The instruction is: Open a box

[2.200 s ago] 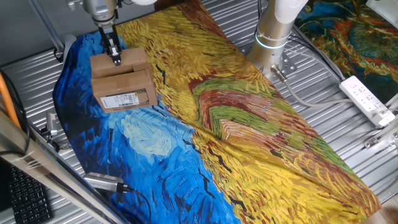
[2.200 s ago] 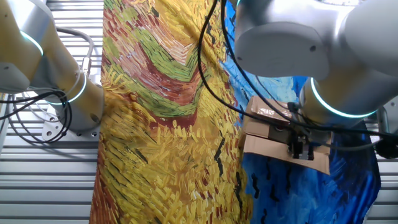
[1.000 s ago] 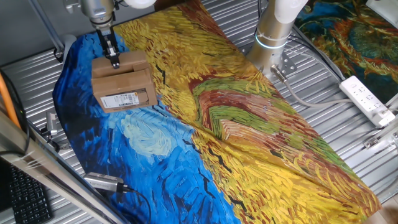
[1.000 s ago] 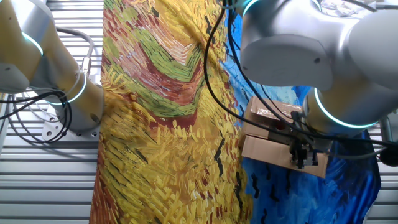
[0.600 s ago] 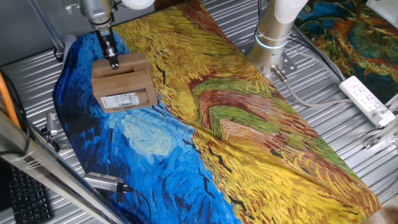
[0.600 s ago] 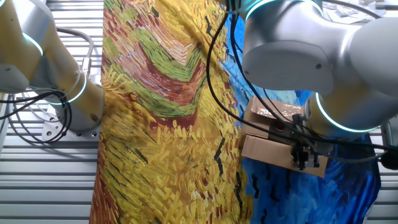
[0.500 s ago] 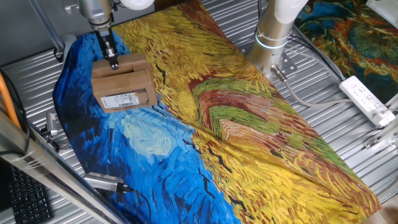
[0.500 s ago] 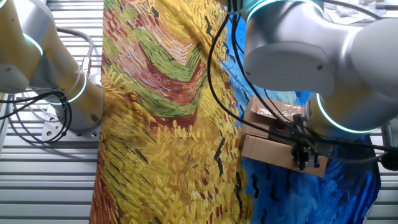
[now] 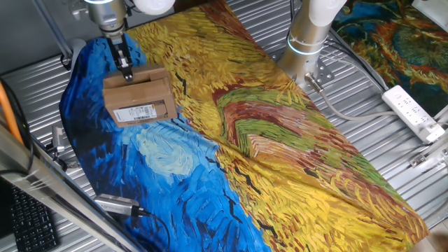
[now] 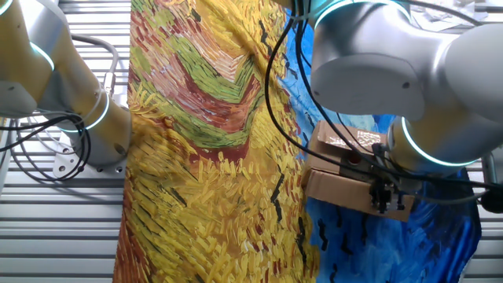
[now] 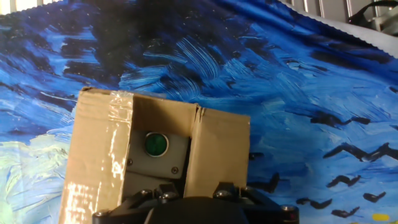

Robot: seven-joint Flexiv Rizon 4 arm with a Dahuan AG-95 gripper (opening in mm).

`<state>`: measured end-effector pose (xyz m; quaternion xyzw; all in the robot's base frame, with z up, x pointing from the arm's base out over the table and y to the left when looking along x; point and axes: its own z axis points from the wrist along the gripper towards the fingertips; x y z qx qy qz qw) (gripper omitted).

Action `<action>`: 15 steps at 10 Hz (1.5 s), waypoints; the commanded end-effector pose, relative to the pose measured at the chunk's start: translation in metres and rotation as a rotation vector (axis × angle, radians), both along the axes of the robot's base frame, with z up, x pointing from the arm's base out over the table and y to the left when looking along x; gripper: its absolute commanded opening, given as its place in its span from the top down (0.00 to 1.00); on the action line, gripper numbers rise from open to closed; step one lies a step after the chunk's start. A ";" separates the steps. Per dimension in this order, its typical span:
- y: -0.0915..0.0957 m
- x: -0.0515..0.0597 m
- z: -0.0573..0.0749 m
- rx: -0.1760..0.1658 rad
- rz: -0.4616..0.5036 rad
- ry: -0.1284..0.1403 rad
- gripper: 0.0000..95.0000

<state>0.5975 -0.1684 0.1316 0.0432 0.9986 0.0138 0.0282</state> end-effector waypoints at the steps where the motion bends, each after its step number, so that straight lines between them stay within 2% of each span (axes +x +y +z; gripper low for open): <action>1: -0.001 0.002 -0.004 0.001 0.000 0.000 0.60; 7: -0.005 0.004 -0.011 0.007 0.006 -0.004 0.60; 8: -0.005 0.004 -0.011 0.010 0.006 -0.004 0.80; 12: -0.003 0.005 -0.013 0.008 0.000 -0.004 0.80; 13: -0.003 0.005 -0.013 0.008 -0.007 -0.001 1.00; 15: -0.003 0.006 -0.013 0.007 -0.011 0.006 1.00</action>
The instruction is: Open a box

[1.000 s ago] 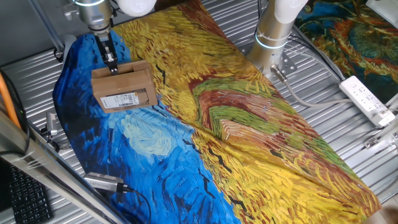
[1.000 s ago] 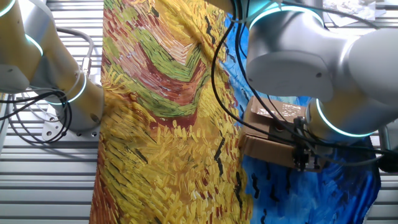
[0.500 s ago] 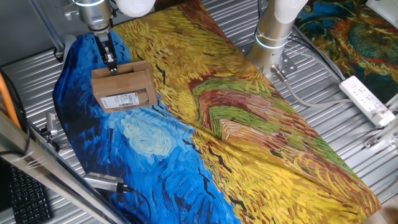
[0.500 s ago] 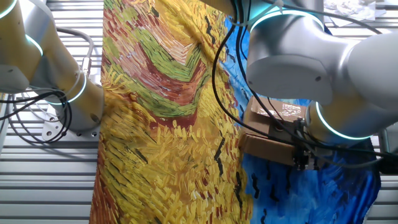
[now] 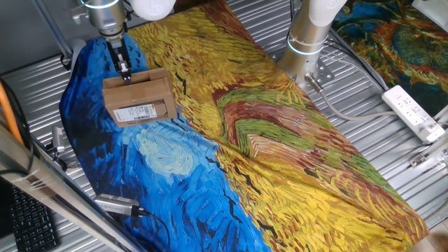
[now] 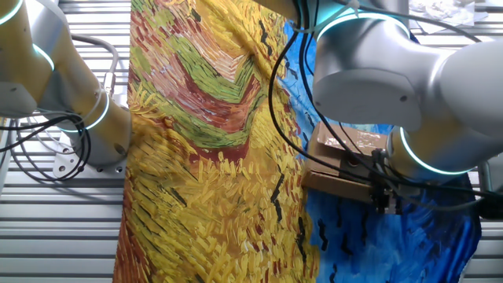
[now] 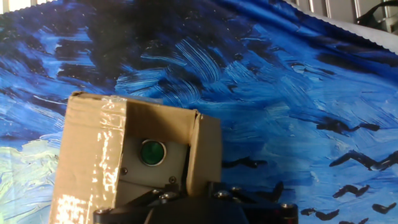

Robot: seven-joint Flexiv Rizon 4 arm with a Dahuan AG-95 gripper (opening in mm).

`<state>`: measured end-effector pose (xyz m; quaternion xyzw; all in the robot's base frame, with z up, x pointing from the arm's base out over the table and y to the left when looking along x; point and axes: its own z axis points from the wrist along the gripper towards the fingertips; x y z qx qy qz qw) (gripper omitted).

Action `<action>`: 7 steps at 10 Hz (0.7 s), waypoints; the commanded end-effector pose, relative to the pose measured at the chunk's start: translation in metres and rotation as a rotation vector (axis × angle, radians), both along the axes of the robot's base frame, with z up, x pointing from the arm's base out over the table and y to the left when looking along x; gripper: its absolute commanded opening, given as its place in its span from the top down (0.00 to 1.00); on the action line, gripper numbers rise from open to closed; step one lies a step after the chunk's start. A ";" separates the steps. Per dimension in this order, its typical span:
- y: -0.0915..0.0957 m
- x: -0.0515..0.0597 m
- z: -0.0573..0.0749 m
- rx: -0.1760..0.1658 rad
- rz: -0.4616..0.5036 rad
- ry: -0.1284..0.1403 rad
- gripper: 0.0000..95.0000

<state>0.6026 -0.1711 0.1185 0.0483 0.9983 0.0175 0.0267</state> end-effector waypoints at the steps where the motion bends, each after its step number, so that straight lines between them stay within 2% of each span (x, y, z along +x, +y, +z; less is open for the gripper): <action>1: 0.000 0.001 0.000 -0.001 0.000 0.002 1.00; 7: 0.001 0.001 -0.001 -0.006 0.001 0.004 1.00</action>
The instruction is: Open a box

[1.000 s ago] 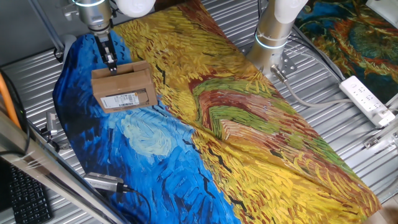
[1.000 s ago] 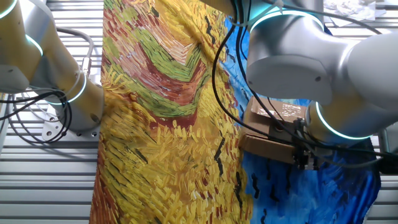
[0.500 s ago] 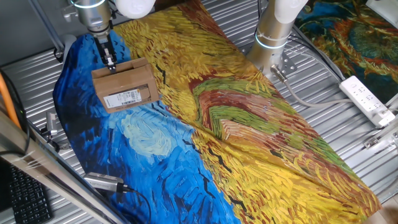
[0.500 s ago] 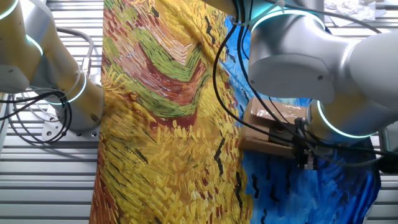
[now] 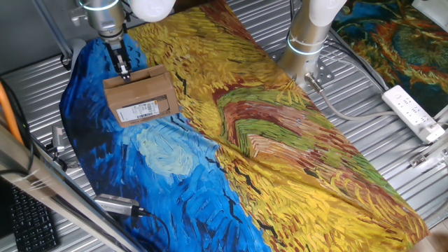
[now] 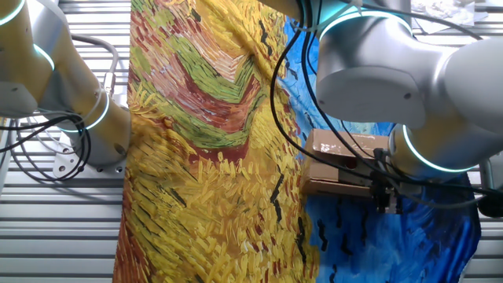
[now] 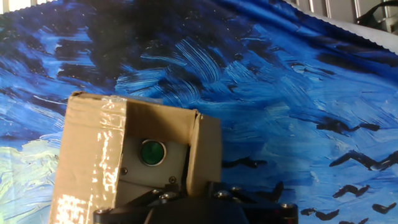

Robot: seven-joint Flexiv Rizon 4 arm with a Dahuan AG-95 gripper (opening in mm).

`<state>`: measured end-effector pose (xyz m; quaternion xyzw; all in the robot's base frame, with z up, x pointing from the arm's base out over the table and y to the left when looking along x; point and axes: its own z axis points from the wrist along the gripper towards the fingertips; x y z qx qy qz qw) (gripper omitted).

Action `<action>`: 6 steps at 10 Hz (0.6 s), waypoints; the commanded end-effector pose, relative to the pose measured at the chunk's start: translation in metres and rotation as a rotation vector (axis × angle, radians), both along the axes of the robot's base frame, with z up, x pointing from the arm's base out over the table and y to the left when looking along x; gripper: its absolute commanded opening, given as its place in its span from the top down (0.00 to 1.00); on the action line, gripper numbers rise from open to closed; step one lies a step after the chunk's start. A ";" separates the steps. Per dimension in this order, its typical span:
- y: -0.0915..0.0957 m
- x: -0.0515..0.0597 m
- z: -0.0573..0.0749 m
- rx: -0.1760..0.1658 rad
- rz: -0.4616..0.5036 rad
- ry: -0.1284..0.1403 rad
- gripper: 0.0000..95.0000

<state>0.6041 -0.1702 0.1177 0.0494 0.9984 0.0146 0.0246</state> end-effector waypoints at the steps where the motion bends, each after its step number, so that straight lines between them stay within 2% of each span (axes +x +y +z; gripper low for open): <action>1: 0.000 0.000 0.000 -0.002 0.016 -0.001 1.00; 2: 0.001 0.000 0.001 -0.002 0.024 -0.002 1.00; 3: 0.002 -0.001 0.003 -0.004 0.026 -0.003 0.60; 4: 0.003 -0.001 0.003 -0.005 0.030 -0.002 0.40; 6: 0.003 -0.002 0.005 -0.007 0.041 -0.002 0.40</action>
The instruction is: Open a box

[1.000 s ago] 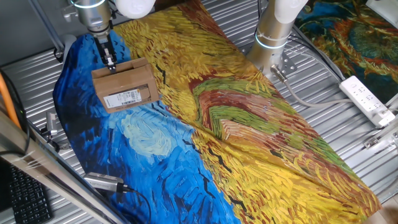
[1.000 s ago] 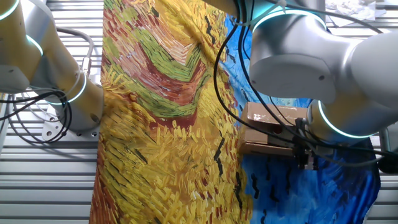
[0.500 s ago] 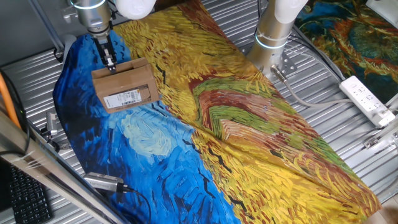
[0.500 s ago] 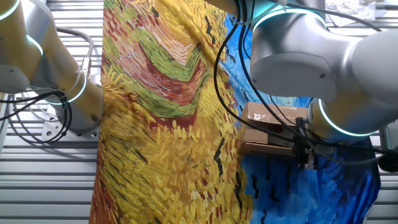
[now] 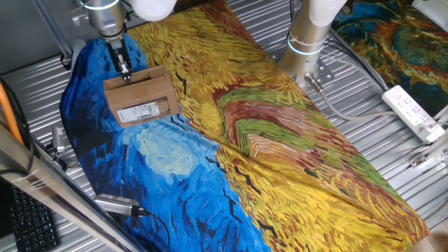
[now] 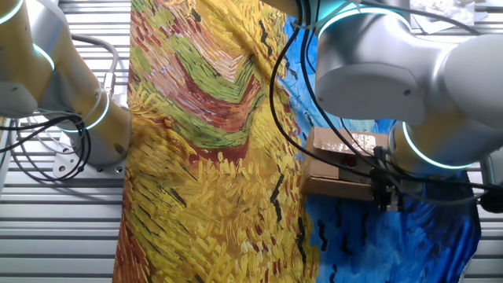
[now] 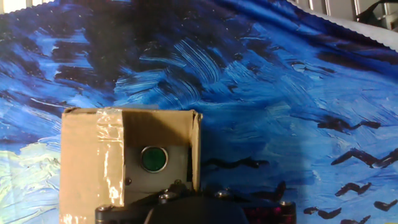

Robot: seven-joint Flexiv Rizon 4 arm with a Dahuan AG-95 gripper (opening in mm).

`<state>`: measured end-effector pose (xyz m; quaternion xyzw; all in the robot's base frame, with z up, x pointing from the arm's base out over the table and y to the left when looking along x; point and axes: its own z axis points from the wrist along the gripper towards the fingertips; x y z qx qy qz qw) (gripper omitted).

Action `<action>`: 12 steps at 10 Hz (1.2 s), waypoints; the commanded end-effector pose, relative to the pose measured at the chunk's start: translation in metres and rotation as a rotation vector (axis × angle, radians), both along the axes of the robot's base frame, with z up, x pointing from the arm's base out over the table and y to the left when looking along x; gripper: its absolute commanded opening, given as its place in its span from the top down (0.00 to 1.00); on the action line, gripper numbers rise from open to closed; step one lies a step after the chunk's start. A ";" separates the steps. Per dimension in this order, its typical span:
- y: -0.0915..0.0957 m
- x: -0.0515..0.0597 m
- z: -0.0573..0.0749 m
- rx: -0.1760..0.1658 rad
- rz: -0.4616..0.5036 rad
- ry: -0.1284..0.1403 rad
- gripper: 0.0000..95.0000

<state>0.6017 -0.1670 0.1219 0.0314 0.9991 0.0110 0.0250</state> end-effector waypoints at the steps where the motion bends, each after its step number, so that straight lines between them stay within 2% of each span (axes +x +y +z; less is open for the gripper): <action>1: 0.002 -0.001 0.002 0.001 0.005 0.000 0.20; 7: 0.013 -0.017 0.022 -0.001 0.001 -0.007 0.20; 10: 0.015 -0.016 0.024 0.002 -0.005 -0.016 0.20; 12: 0.020 -0.010 0.030 0.005 -0.012 -0.015 0.20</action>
